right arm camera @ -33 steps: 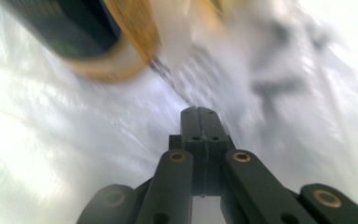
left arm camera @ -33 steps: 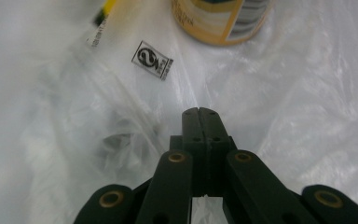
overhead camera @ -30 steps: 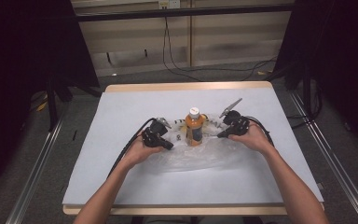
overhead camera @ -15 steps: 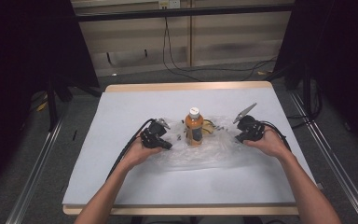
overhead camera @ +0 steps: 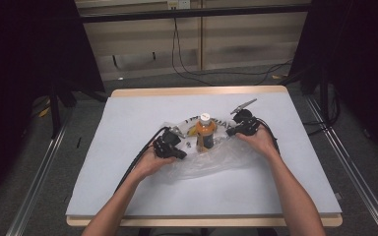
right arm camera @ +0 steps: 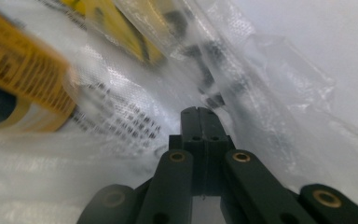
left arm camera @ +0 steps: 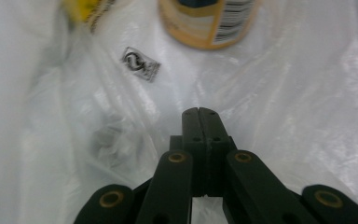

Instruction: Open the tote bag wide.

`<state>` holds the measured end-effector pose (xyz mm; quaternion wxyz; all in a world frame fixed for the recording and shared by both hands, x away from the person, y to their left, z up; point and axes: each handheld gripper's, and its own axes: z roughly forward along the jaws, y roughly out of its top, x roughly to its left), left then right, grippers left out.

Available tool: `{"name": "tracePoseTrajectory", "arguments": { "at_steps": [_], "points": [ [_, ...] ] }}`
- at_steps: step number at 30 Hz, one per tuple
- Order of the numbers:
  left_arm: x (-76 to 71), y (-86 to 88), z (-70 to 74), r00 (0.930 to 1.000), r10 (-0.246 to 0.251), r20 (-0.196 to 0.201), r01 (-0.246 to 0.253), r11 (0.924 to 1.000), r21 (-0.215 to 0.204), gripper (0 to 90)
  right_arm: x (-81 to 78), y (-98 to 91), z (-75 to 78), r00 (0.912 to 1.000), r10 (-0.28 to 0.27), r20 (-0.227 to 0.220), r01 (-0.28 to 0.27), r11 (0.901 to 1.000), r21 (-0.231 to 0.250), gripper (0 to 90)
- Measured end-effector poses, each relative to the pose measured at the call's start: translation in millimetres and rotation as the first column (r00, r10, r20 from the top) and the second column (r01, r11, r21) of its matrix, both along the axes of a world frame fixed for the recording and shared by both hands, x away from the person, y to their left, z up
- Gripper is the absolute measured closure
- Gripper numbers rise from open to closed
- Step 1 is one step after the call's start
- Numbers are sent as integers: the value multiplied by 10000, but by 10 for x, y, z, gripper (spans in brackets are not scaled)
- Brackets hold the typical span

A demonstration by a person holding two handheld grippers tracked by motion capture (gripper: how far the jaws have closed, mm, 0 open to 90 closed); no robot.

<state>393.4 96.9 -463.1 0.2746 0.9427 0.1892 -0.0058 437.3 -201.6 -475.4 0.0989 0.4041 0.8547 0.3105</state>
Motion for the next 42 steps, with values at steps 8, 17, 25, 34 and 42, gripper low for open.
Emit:
{"name": "tracePoseTrajectory", "arguments": {
  "at_steps": [8, 17, 25, 34, 42],
  "points": [
    [-136, -39, -8, 10000, 52, 0, -52, 9981, -615, 897, -76, 41, 28, 9999, -100, 90, 99, 9999, 46, 900],
    [-144, 104, 95, 9979, 567, 326, -475, 9708, -2351, 900, -310, -58, 275, 9960, 75, 894, -192, 9912, 1307, 900],
    [-246, 375, 286, 9850, 1433, 960, -950, 9154, -3911, 900, -536, -231, 390, 9866, -229, 1615, -170, 9703, 2413, 900],
    [-434, 601, 346, 9770, 1598, 1414, -794, 8874, -4541, 895, -842, -373, 477, 9740, -495, 2211, -182, 9556, 2942, 900],
    [-569, 776, 433, 9609, 2233, 1639, -1260, 8792, -4594, 672, -1166, -434, 627, 9617, -457, 2702, -516, 9381, 3424, 756]
  ]
}}
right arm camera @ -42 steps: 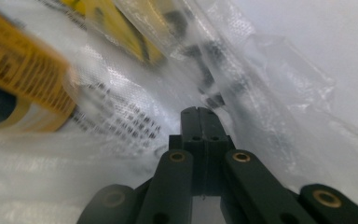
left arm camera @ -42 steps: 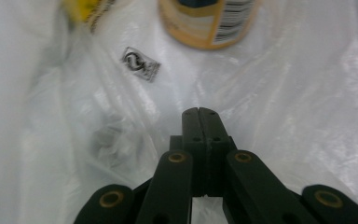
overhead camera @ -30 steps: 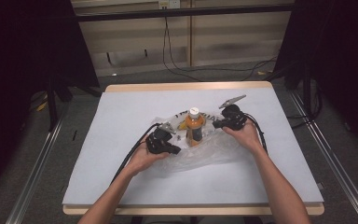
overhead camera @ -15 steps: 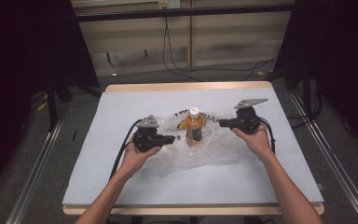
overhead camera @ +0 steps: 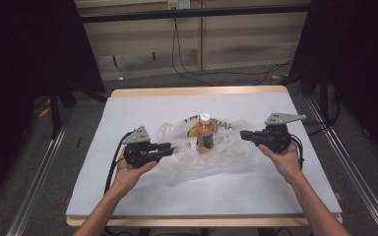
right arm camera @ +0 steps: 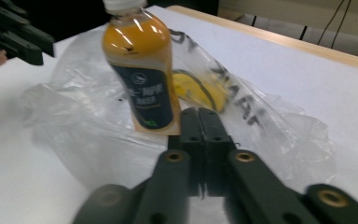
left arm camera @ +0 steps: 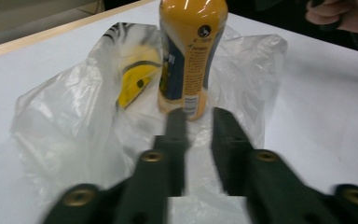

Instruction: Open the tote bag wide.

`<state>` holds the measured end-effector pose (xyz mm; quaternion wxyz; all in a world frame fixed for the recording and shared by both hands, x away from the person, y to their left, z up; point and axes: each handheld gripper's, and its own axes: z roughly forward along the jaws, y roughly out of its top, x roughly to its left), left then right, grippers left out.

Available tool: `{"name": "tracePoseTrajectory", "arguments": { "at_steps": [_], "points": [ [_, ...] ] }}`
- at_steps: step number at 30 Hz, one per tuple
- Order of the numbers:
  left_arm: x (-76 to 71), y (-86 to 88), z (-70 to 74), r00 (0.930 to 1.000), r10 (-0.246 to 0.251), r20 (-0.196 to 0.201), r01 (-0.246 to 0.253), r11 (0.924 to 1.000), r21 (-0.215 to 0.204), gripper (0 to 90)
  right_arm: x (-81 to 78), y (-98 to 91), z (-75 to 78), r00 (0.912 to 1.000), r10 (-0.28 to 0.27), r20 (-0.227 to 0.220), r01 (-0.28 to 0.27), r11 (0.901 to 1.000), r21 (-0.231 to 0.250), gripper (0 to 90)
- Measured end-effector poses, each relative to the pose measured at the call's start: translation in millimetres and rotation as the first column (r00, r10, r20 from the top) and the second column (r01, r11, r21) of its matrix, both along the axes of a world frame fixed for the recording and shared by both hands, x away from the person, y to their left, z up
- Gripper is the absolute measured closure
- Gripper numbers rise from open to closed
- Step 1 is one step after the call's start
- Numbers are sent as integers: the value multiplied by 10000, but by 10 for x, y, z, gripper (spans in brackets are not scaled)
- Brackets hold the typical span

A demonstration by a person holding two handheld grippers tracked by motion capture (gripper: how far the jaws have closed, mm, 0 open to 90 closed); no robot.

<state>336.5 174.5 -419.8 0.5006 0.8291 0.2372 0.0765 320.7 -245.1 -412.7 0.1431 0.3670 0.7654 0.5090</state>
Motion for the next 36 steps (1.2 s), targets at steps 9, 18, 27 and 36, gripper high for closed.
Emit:
{"name": "tracePoseTrajectory", "arguments": {
  "at_steps": [9, 18, 27, 36],
  "points": [
    [-211, 104, 0, 9961, 730, 495, -757, 9956, 545, 202, -270, 1, -2, 9957, -666, 637, 664, 9978, 50, 232],
    [-365, 279, -23, 9910, 1262, 447, -1259, 9920, -96, 70, -456, -87, -58, 9886, -1401, 545, 1366, 9886, 628, 38],
    [-526, 504, -65, 9831, 1746, 543, -1716, 9836, -552, 37, -765, -185, -130, 9864, -1622, 277, 1604, 9854, 563, 33],
    [-740, 672, -248, 9686, 2448, 425, -2422, 9684, -592, 29, -1091, -370, -246, 9738, -2264, 208, 2246, 9723, 648, 35]
  ]
}}
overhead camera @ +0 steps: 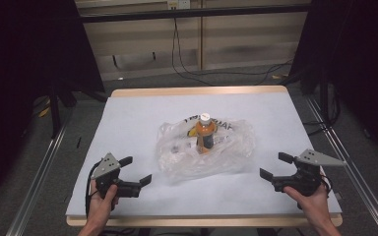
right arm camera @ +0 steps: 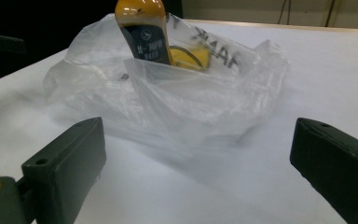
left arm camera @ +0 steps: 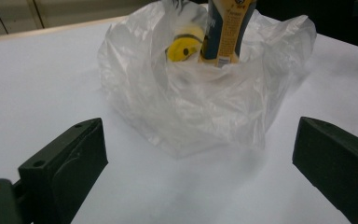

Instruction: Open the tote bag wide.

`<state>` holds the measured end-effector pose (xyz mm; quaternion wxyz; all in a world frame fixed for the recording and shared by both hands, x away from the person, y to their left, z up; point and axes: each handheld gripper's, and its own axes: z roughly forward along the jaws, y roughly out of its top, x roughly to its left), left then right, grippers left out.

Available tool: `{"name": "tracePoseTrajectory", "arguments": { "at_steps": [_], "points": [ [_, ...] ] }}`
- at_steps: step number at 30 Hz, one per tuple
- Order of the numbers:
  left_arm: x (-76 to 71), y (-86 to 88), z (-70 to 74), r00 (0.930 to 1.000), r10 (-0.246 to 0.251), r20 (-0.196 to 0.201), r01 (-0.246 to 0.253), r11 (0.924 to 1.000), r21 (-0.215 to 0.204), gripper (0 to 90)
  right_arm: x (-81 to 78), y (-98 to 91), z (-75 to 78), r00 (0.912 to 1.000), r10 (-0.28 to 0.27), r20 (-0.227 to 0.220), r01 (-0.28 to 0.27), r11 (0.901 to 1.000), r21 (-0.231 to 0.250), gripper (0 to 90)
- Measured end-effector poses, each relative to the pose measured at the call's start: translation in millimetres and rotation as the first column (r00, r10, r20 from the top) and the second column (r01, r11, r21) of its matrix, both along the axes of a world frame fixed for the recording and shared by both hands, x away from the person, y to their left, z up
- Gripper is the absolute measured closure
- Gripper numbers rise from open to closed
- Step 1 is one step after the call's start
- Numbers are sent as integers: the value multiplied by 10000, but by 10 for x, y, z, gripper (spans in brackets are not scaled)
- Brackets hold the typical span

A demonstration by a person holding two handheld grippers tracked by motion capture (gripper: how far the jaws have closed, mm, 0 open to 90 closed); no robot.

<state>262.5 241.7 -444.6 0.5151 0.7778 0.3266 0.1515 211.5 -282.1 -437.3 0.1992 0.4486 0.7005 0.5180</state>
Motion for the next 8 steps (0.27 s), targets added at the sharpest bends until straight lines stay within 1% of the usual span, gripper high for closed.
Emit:
{"name": "tracePoseTrajectory", "arguments": {
  "at_steps": [2, 3, 4, 5, 6, 7, 8],
  "points": [
    [-16, 20, -18, 10000, -6, 50, 6, 10000, 56, 29, -63, -32, -31, 9995, -262, 149, 262, 9997, -17, 37],
    [-29, 31, -44, 9999, 71, 82, -70, 10000, -67, 29, -75, -37, -43, 9994, -313, 120, 314, 9995, -32, 38],
    [-50, 46, -79, 9997, -224, 112, 224, 9997, -28, 29, -86, -38, -52, 9992, -357, 156, 360, 9992, -178, 47],
    [-62, 48, -84, 9994, -289, 183, 290, 9996, -45, 32, -91, -36, -62, 9992, -380, 106, 382, 9990, -219, 62],
    [-69, 53, -81, 9993, -270, 277, 270, 9996, 22, 29, -86, -33, -75, 9993, -360, 32, 361, 9990, -245, 57],
    [-69, 53, -81, 9993, -270, 277, 270, 9996, 22, 29, -77, -31, -89, 9995, -330, -12, 330, 9989, -328, 56],
    [-70, 47, -84, 9996, -157, 249, 160, 9998, -122, 29, -77, -31, -89, 9995, -330, -12, 330, 9989, -328, 56]
  ]
}}
